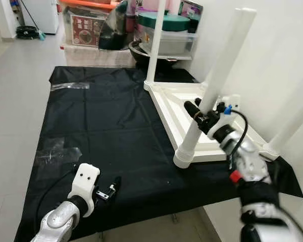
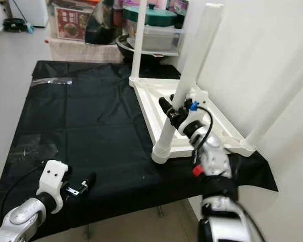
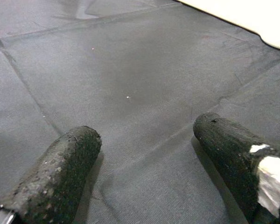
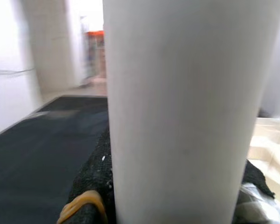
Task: Building children table
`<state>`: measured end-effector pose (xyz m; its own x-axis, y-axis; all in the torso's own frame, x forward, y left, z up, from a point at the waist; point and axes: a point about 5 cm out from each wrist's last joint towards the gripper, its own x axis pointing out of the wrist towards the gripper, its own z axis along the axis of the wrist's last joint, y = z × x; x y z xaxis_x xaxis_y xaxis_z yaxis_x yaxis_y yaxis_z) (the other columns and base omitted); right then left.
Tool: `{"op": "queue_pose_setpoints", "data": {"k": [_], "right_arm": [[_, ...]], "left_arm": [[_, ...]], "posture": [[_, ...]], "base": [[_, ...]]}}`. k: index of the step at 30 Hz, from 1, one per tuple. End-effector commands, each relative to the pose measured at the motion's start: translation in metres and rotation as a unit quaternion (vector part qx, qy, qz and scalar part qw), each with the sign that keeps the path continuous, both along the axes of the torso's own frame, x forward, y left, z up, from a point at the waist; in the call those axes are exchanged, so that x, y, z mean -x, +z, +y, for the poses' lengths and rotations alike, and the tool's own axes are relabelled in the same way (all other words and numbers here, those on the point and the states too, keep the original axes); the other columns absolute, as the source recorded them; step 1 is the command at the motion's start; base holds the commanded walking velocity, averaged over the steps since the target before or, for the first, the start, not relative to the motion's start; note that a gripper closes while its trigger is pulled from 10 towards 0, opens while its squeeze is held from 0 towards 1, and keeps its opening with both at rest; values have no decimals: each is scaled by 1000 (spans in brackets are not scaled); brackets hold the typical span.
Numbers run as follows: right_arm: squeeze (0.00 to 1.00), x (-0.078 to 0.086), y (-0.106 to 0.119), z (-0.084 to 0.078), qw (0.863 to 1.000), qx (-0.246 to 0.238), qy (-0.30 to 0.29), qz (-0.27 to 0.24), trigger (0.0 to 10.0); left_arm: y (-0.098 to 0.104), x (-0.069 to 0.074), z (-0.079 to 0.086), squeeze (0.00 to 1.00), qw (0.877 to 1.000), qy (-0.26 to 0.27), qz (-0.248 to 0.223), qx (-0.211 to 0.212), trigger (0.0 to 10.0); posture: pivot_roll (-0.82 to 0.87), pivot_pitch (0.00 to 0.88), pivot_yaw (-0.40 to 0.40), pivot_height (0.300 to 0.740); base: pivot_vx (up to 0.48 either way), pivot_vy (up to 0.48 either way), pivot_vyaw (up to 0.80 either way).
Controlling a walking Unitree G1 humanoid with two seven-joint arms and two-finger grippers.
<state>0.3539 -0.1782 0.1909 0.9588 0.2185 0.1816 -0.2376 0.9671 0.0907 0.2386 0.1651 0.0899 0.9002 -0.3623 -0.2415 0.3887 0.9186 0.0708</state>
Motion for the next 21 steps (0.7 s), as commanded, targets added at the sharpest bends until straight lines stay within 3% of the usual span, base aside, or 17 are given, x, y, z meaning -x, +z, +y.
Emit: {"op": "queue_pose_setpoints", "data": {"k": [1, 6, 7, 9, 14, 17, 21], "right_arm": [[0, 8, -20, -10, 996, 2, -76, 42, 0], [0, 18, -24, -4, 988, 37, -140, 58, 0], [0, 22, -27, -6, 973, 40, -211, 81, 0], [0, 23, -29, -8, 961, 33, -255, 97, 0], [0, 26, -29, -7, 956, 29, -273, 103, 0], [0, 26, -27, -3, 940, 18, -322, 113, 0], [0, 26, -25, 1, 928, 9, -354, 117, 0]], "left_arm": [[-5, 2, -2, 0, 1000, -5, 8, -2, 10000], [-5, 2, -3, 0, 1000, -5, 8, -1, 10000], [-5, 1, -4, 0, 1000, -6, 8, 0, 10000], [-5, 1, -5, 0, 1000, -6, 8, 0, 10000], [-5, 1, -5, 0, 1000, -6, 8, 0, 10000], [-6, 0, -6, 0, 1000, -7, 7, -1, 10000], [-6, 0, -7, 0, 1000, -7, 7, -1, 10000]], "posture": [[63, 0, -134, 740], [63, 0, -137, 740], [64, 0, -139, 740], [63, 0, -141, 740], [63, 0, -141, 740], [66, 0, -149, 740], [66, 0, -149, 740]], "base": [[0, 0, 0], [0, 0, 0], [0, 0, 0], [0, 0, 0], [0, 0, 0], [0, 0, 0], [0, 0, 0]]}}
